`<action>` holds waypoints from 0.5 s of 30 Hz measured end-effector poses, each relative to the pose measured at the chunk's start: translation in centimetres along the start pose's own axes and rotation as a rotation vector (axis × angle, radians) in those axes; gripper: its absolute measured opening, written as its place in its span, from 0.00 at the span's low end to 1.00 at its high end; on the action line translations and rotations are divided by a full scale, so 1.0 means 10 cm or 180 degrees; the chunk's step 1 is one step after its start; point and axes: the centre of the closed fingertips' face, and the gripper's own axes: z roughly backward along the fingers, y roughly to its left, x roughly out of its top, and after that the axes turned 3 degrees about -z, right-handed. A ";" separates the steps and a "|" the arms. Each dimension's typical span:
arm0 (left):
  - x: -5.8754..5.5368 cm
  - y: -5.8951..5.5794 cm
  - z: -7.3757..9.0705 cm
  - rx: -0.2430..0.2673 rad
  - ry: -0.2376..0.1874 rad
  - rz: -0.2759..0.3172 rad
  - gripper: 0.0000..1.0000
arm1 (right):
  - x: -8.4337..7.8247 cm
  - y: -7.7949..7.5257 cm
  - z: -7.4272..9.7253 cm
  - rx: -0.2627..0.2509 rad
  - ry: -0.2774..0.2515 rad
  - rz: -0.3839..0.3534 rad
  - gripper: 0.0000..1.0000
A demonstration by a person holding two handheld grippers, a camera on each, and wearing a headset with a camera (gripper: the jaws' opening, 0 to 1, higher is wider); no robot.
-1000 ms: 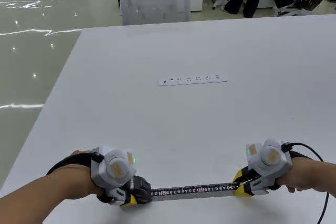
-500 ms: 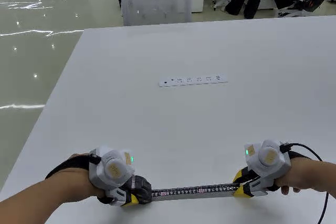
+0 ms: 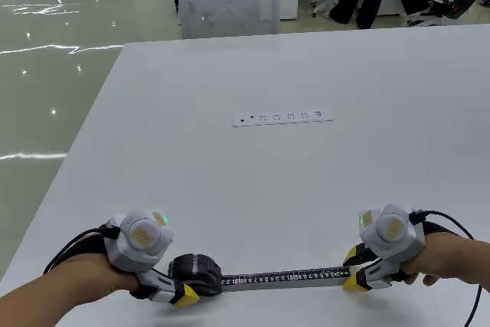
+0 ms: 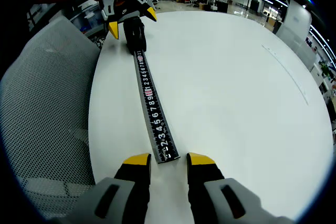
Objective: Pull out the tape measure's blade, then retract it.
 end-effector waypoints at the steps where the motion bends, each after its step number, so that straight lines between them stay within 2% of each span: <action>1: -0.01 0.01 0.01 0.0029 -0.0023 0.0049 0.79 | -0.01 0.00 0.01 -0.0014 -0.0021 -0.0016 0.29; 2: -0.04 0.09 0.04 0.0179 0.0001 0.0166 0.82 | -0.03 -0.01 0.04 -0.0046 -0.0035 -0.0072 0.31; 3: -0.07 0.12 0.06 0.0249 0.0037 0.0254 0.81 | -0.05 -0.01 0.05 -0.0078 -0.0039 -0.0113 0.33; 4: -0.07 0.10 0.07 0.0193 -0.0008 0.0317 0.81 | -0.06 -0.03 0.08 -0.0146 -0.0052 -0.0157 0.34; 5: -0.03 0.06 0.09 0.0135 -0.0146 0.0473 0.83 | -0.08 -0.05 0.11 -0.0224 -0.0101 -0.0229 0.35; 7: -0.03 0.06 0.13 0.0140 -0.0277 0.0679 0.89 | -0.12 -0.02 0.15 -0.0230 -0.0155 -0.0317 0.38; 9: -0.07 0.05 0.15 0.0159 -0.0322 0.0758 0.91 | -0.15 -0.01 0.19 -0.0276 -0.0184 -0.0379 0.44; 11: -0.08 0.04 0.16 0.0208 -0.0447 0.0826 0.99 | -0.20 -0.03 0.24 -0.0355 -0.0240 -0.0443 0.50; 13: -0.07 0.01 0.19 0.0205 -0.0574 0.0901 1.00 | -0.24 -0.05 0.29 -0.0463 -0.0280 -0.0589 0.58; 15: -0.02 -0.01 0.25 0.0213 -0.0775 0.1080 1.00 | -0.24 -0.02 0.35 -0.0468 -0.0381 -0.0704 0.60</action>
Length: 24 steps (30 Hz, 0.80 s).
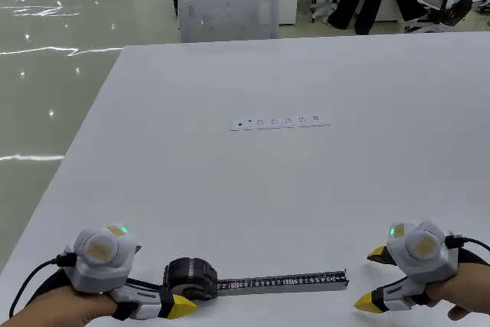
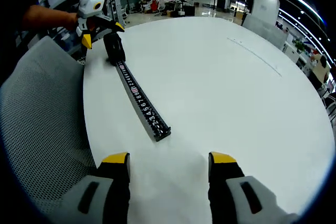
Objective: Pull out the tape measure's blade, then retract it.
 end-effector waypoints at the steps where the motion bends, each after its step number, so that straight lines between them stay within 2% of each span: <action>1: 0.00 0.02 0.02 0.0035 -0.0039 0.0029 1.00 | -0.02 0.00 0.02 -0.0013 -0.0015 -0.0012 0.59; 2: -0.02 0.06 0.05 0.0089 -0.0087 0.0043 1.00 | -0.03 -0.01 0.05 -0.0058 -0.0051 -0.0048 0.60; 4: -0.04 0.06 0.09 0.0083 -0.0167 0.0158 1.00 | -0.04 -0.06 0.10 -0.0196 -0.0136 -0.0109 0.68; 5: -0.08 0.09 0.12 0.0131 -0.0179 0.0215 1.00 | -0.04 -0.09 0.13 -0.0280 -0.0196 -0.0144 0.73; 6: -0.10 0.12 0.14 0.0159 -0.0188 0.0235 1.00 | -0.04 -0.08 0.16 -0.0291 -0.0240 -0.0183 0.76; 8: -0.12 0.16 0.20 0.0171 -0.0300 0.0340 1.00 | -0.03 -0.07 0.23 -0.0380 -0.0359 -0.0284 0.81; 10: -0.17 0.17 0.25 0.0253 -0.0289 0.0312 1.00 | -0.05 -0.04 0.29 -0.0401 -0.0392 -0.0291 0.89; 13: -0.19 0.20 0.32 0.0424 -0.0320 0.0182 1.00 | -0.07 -0.02 0.38 -0.0405 -0.0497 -0.0318 0.89; 14: -0.21 0.18 0.33 0.0426 -0.0301 0.0177 1.00 | -0.07 -0.03 0.42 -0.0417 -0.0542 -0.0343 0.90; 16: -0.19 0.17 0.39 0.0462 -0.0365 0.0178 1.00 | -0.08 -0.02 0.50 -0.0448 -0.0626 -0.0376 0.95; 19: -0.13 0.16 0.47 0.0467 -0.0518 0.0264 1.00 | -0.12 0.02 0.58 -0.0444 -0.0670 -0.0394 0.99; 24: -0.20 0.15 0.54 0.0461 -0.0455 0.0247 1.00 | -0.13 0.03 0.68 -0.0485 -0.0780 -0.0377 1.00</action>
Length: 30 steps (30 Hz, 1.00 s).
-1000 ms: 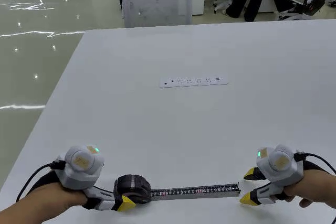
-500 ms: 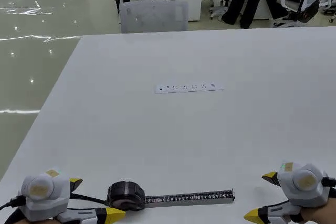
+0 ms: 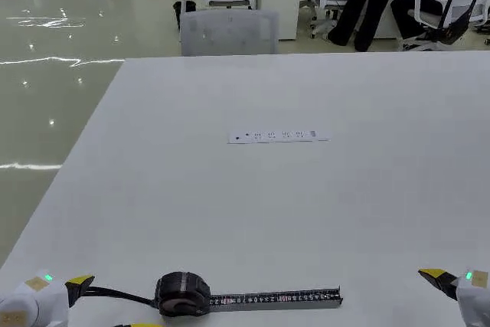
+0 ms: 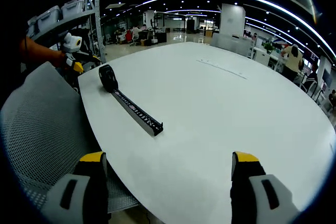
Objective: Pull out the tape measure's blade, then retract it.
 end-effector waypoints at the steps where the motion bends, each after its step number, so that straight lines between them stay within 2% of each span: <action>1: 0.00 0.01 0.01 0.0009 -0.0002 0.0002 1.00 | -0.01 -0.01 0.02 -0.0013 0.0003 -0.0019 1.00; 6: 0.03 0.04 0.03 0.0069 -0.0023 -0.0004 1.00 | -0.10 0.01 0.06 -0.0009 0.0067 0.0009 1.00; 12: 0.01 0.00 0.01 0.0044 0.0037 -0.0121 1.00 | -0.10 -0.02 0.08 -0.0036 0.0062 -0.0006 1.00; 15: 0.00 -0.03 0.02 0.0041 0.0046 -0.0119 1.00 | -0.10 -0.04 0.10 -0.0035 0.0063 -0.0033 0.99; 23: -0.01 0.00 0.05 0.0073 0.0044 -0.0128 1.00 | -0.12 -0.02 0.14 -0.0036 0.0102 -0.0006 0.99; 30: 0.02 0.01 0.09 0.0117 -0.0003 -0.0088 1.00 | -0.12 -0.01 0.16 -0.0041 0.0083 -0.0003 0.98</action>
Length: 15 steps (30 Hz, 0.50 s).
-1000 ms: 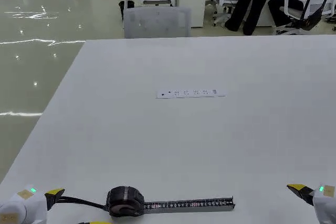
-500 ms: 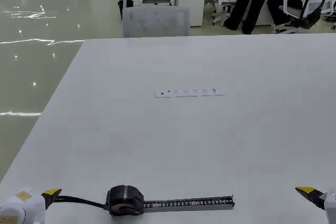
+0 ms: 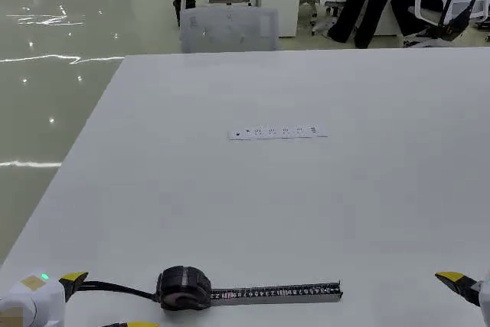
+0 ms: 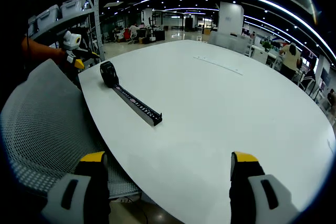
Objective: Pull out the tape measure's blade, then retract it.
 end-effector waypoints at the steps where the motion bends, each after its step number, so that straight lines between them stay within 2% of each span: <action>1: -0.01 0.01 0.00 0.0013 -0.0005 0.0009 1.00 | 0.00 0.00 0.00 0.0004 -0.0002 0.0007 0.98; 15: -0.01 0.01 0.00 0.0038 0.0014 0.0032 1.00 | 0.00 0.02 -0.02 0.0054 0.0016 0.0108 0.98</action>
